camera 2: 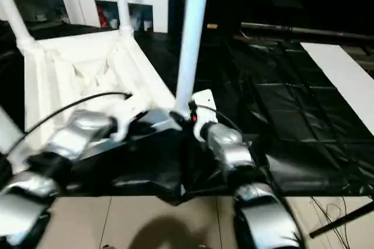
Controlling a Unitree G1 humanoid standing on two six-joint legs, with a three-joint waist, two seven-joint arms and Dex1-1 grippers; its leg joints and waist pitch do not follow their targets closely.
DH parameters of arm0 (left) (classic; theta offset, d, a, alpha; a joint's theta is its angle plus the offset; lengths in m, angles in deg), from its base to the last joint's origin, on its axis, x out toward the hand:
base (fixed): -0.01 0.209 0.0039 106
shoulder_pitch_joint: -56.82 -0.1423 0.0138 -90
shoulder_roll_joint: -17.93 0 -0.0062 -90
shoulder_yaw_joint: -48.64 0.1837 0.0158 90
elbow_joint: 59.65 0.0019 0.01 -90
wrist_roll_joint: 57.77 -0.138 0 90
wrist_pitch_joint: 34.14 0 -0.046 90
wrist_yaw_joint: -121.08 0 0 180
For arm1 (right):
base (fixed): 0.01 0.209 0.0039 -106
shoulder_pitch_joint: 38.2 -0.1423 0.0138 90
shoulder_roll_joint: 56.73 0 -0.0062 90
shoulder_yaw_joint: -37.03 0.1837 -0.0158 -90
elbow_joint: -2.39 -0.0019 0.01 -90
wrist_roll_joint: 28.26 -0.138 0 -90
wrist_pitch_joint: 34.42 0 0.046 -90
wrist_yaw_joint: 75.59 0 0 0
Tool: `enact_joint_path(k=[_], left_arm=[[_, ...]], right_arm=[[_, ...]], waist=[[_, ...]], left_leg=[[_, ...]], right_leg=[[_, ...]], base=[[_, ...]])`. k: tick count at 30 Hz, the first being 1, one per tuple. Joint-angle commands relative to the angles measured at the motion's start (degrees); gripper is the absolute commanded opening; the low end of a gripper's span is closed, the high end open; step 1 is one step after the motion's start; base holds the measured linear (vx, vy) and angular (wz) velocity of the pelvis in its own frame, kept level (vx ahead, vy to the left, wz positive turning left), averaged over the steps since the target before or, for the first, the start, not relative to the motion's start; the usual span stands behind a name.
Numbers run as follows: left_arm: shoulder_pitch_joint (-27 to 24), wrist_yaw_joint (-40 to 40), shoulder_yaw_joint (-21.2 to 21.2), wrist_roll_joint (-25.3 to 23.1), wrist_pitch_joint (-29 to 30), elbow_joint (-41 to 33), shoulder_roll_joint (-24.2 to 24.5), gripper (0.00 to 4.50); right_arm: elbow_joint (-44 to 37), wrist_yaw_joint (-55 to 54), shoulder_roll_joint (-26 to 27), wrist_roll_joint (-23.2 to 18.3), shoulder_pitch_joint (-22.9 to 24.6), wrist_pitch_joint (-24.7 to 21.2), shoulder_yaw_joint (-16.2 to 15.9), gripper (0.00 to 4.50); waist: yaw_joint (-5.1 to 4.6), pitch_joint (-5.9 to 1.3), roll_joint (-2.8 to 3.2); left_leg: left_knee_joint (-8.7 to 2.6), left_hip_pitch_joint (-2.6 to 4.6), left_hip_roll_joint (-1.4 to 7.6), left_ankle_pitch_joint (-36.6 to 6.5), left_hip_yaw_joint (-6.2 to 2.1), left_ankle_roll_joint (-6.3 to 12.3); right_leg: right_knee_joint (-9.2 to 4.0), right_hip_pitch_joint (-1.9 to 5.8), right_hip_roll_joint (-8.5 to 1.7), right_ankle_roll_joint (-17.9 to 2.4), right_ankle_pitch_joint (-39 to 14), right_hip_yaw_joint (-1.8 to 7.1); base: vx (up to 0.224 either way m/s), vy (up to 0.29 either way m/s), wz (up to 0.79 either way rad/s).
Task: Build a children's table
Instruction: Rotate leg to tighten
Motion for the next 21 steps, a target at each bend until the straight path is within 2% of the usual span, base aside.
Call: enact_joint_path(k=[1,4,5,7,9,10,11,13,14,17,18,19,20,21], left_arm=[[-0.97,-6.47,-1.48,0.39,1.21,3.94,-2.76,0.00],[-0.08,-7.22,-1.27,-0.69,0.06,6.03,-3.82,0.00],[0.03,-7.07,-1.25,-0.84,-0.01,6.24,-3.86,0.00],[-0.33,-5.54,-0.77,-1.12,-0.42,5.52,-2.79,0.00],[-1.06,-2.54,0.00,-1.12,-1.31,4.15,-1.10,0.00],[-1.49,-0.88,0.22,-0.89,-1.11,3.24,-0.33,0.00],[-2.03,1.61,0.74,-0.75,-1.61,2.18,0.87,0.00],[-2.74,4.30,1.35,-0.58,-1.31,0.86,2.19,0.00],[-3.08,5.66,1.84,-0.76,-2.09,0.44,2.96,0.00],[-4.57,11.15,2.97,-0.23,-4.22,-1.56,5.18,0.00],[-5.89,16.43,3.80,0.90,-6.53,-3.41,6.69,0.00],[-6.18,17.52,3.94,1.19,-6.69,-3.84,6.99,0.00],[-6.95,20.31,4.33,1.98,-6.50,-5.30,7.91,0.00],[-7.62,22.67,4.81,2.49,-6.85,-6.61,8.87,0.00]], right_arm=[[3.10,-4.73,1.02,-0.41,-0.39,-1.02,0.94,2.69],[3.71,-0.51,3.09,0.00,-1.71,1.92,0.47,2.69],[3.61,1.17,3.51,-0.10,-1.89,2.77,0.45,2.69],[1.65,6.88,3.85,-2.23,-1.38,3.04,1.16,3.25],[-0.30,10.17,2.56,-2.24,-0.55,3.49,0.44,3.42],[-0.90,11.30,1.71,-2.06,-0.26,3.53,0.09,3.42],[-1.15,13.51,0.32,-2.20,-0.24,3.53,-0.10,3.61],[-2.16,17.37,-1.42,-1.91,0.14,2.89,-1.33,3.74],[-2.59,19.43,-2.39,-1.60,0.36,2.74,-2.04,3.82],[-5.33,28.51,-5.63,-0.84,2.00,1.98,-4.91,4.04],[-7.13,33.27,-7.61,-0.15,3.16,1.90,-6.53,4.04],[-7.49,34.14,-8.00,-0.04,3.38,1.91,-6.83,4.04],[-8.37,36.21,-8.95,0.27,3.87,1.97,-7.33,4.04],[-9.30,37.97,-9.79,0.42,4.31,1.80,-7.83,4.04]], waist=[[0.00,-3.12,0.15],[0.32,-3.23,-0.10],[0.37,-3.30,-0.16],[0.62,-3.39,-0.21],[0.91,-3.38,-0.25],[0.84,-3.36,-0.35],[0.61,-3.29,-0.46],[0.49,-3.42,-0.18],[0.40,-3.35,-0.09],[0.53,-3.36,0.15],[0.63,-3.38,-0.01],[0.49,-3.35,-0.04],[0.44,-3.45,0.15],[0.53,-3.52,0.21]], left_leg=[[-3.54,0.65,0.75,-19.06,-0.30,-0.90],[-3.45,0.45,0.63,-18.51,-0.11,0.31],[-3.48,0.09,0.68,-17.79,-0.12,0.82],[-3.51,-0.06,0.77,-16.31,-0.06,1.47],[-3.51,-0.13,0.84,-15.40,0.02,2.20],[-3.55,-0.32,0.81,-15.26,0.05,2.40],[-3.75,-0.85,0.69,-14.77,-0.14,2.46],[-3.67,-0.76,0.87,-14.25,-0.26,2.05],[-3.59,-0.49,0.98,-14.60,-0.12,2.08],[-3.65,-0.25,1.16,-14.21,-0.13,2.19],[-3.63,-0.37,1.20,-14.02,-0.19,2.68],[-3.70,-0.57,1.24,-13.84,-0.13,2.85],[-3.68,-0.54,1.37,-13.25,-0.15,2.76],[-3.57,-0.15,1.40,-12.99,0.04,2.74]], right_leg=[[-5.87,1.48,-3.82,-6.43,-27.76,1.94],[-5.82,1.56,-3.86,-6.58,-25.65,2.16],[-5.67,1.85,-3.98,-6.73,-24.69,2.23],[-5.41,2.03,-3.92,-7.14,-22.42,2.26],[-5.26,2.22,-3.98,-7.96,-20.50,2.24],[-5.19,2.34,-3.94,-7.96,-20.29,2.25],[-5.15,2.71,-3.90,-7.58,-21.36,2.00],[-5.30,2.77,-4.21,-7.48,-22.62,1.99],[-5.37,2.45,-4.12,-7.90,-22.34,2.05],[-5.24,2.45,-4.17,-9.05,-20.74,2.07],[-5.11,2.71,-4.01,-9.24,-19.53,2.01],[-4.95,2.73,-3.97,-9.41,-18.72,2.12],[-4.63,2.66,-4.09,-10.29,-16.79,2.16],[-4.54,2.49,-3.99,-11.23,-14.96,2.21]], base=[[0.000,0.000,0.00],[0.000,0.000,0.00],[0.000,0.000,0.00],[0.000,0.000,0.00],[0.000,0.000,0.00],[0.000,0.000,0.00],[0.000,0.000,0.00],[0.000,0.000,0.00],[0.000,0.000,0.00],[0.000,0.000,0.00],[0.000,0.000,0.00],[0.000,0.000,0.00],[0.000,0.000,0.00],[0.000,0.000,0.00]])
